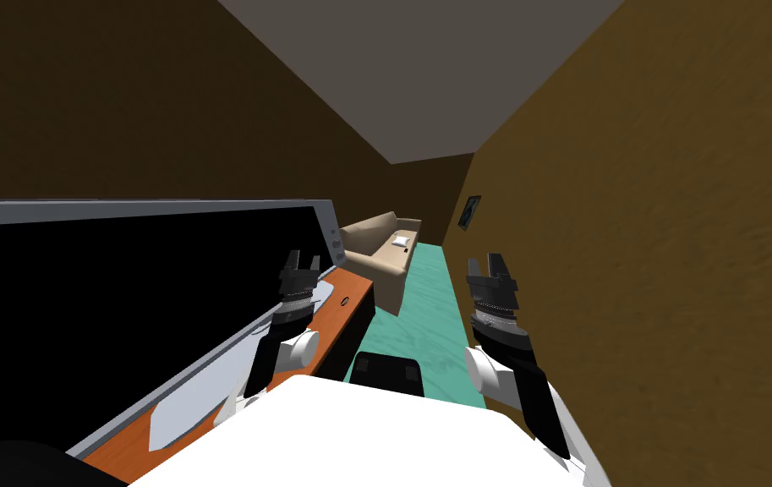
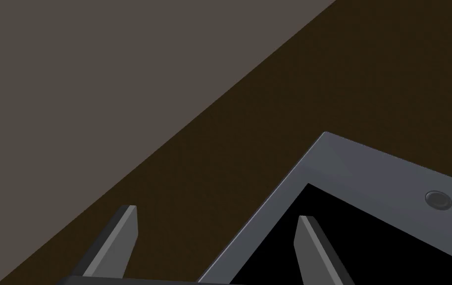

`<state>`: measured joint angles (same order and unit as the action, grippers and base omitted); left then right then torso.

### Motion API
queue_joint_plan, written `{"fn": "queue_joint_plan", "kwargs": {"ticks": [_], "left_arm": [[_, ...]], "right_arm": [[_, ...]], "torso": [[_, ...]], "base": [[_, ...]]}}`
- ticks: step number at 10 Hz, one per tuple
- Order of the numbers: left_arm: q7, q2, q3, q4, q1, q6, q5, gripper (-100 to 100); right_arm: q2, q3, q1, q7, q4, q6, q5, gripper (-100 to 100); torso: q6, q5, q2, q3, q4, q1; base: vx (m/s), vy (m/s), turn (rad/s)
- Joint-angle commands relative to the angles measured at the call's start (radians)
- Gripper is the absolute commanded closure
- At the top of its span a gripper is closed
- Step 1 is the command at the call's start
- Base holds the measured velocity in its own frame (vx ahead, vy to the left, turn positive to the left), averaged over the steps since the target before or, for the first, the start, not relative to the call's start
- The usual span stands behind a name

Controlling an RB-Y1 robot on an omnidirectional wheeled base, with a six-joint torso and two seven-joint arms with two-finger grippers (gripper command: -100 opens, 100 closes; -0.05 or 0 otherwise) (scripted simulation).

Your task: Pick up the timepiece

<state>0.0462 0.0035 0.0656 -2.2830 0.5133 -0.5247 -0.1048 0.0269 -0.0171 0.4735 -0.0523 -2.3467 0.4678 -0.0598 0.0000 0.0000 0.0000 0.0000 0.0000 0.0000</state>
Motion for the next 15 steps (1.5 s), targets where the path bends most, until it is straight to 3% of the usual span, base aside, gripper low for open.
{"fn": "queue_joint_plan", "kwargs": {"ticks": [1, 8, 9, 15], "left_arm": [[0.017, 0.036, 0.004, 0.035, -0.015, 0.019, -0.014, -100], [0.102, 0.105, 0.022, 0.208, -0.09, 0.113, -0.085, -100], [0.102, 0.105, 0.022, 0.214, -0.09, 0.113, -0.085, -100], [0.191, 0.125, 0.042, 0.394, -0.171, 0.212, -0.159, -100]], "right_arm": [[0.0, 0.0, 0.0, 0.0, 0.0, 0.0, 0.0, 0], [0.0, 0.0, 0.0, 0.0, 0.0, 0.0, 0.0, 0], [0.0, 0.0, 0.0, 0.0, 0.0, 0.0, 0.0, 0], [0.0, 0.0, 0.0, 0.0, 0.0, 0.0, 0.0, 0]], "torso": [[0.0, 0.0, 0.0, 0.0, 0.0, 0.0], [0.0, 0.0, -0.004, -0.003, -0.001, -0.001], [0.0, 0.0, -0.005, -0.003, -0.001, -0.001], [0.0, 0.0, -0.004, -0.002, -0.001, -0.001]], "base": [[0.027, -0.002, 0.064], [0.051, -0.02, 0.072], [0.041, -0.024, 0.019], [0.05, -0.02, 0.078]]}}
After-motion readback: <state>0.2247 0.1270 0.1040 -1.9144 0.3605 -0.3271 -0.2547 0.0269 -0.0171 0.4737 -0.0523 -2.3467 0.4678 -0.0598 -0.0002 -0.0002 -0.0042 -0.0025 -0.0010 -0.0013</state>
